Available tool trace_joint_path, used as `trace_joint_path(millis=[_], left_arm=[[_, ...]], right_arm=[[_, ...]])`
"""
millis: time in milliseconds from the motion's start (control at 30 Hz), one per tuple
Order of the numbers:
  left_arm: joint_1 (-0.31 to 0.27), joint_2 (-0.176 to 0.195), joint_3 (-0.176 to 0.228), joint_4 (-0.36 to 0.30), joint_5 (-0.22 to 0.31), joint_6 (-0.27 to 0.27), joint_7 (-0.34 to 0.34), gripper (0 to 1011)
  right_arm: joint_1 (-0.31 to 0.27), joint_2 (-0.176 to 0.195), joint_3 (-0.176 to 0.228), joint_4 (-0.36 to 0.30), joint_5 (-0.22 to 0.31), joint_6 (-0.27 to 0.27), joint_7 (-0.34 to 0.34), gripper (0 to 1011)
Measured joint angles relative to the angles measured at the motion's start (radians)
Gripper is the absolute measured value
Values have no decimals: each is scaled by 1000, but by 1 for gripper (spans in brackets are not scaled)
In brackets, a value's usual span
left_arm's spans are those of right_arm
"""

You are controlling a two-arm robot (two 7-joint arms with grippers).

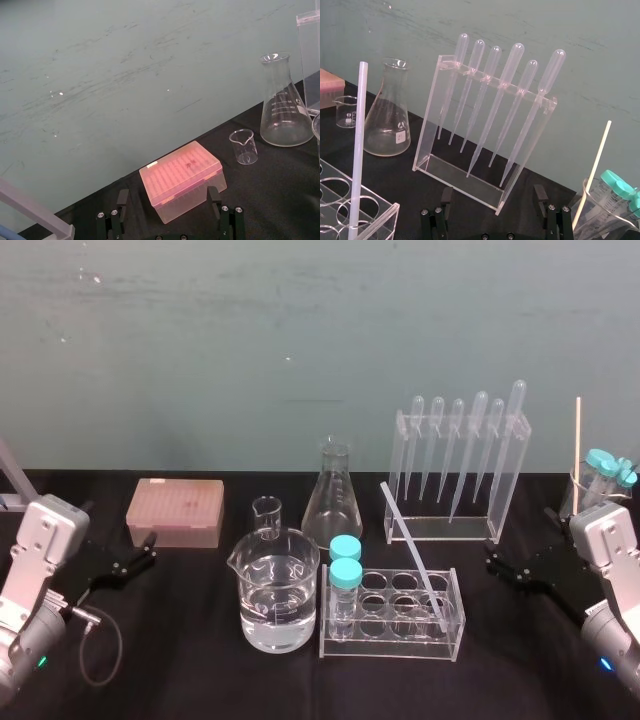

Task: Pick up the stirring rod with one hand, then place it down.

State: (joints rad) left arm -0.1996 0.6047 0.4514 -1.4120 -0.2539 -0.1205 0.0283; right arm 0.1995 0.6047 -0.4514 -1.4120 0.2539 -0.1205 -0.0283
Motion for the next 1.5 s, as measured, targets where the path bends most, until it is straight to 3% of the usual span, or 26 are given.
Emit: trace_joint_path(millis=[533,700,800,933,1133,1233,1400,1500], left_arm=[[0,0,0,0,0,0,0,1000],[0,0,0,0,0,0,0,1000],[0,0,0,0,0,0,0,1000],[0,0,0,0,0,0,0,1000],[0,0,0,0,0,0,0,1000],[0,0,0,0,0,0,0,1000],[0,0,0,0,0,0,0,1000],[0,0,0,0,0,0,0,1000]], right_arm=[[-1,-2,4,0,-2,-4,0,1004],[-14,-24,46,0,-3,-72,-36,1004],[-11,-46,73,1,-26,-151,-66,1004],[14,-65,78,6,-38,-216,-52,1004],[53,-86,61,13,-33,-288,30,1004],[78,-98,46,22,-1,-299,101,1004],[125,-118,12,54,108,-225,271,1004],[144,-128,4,74,147,-179,327,1004]])
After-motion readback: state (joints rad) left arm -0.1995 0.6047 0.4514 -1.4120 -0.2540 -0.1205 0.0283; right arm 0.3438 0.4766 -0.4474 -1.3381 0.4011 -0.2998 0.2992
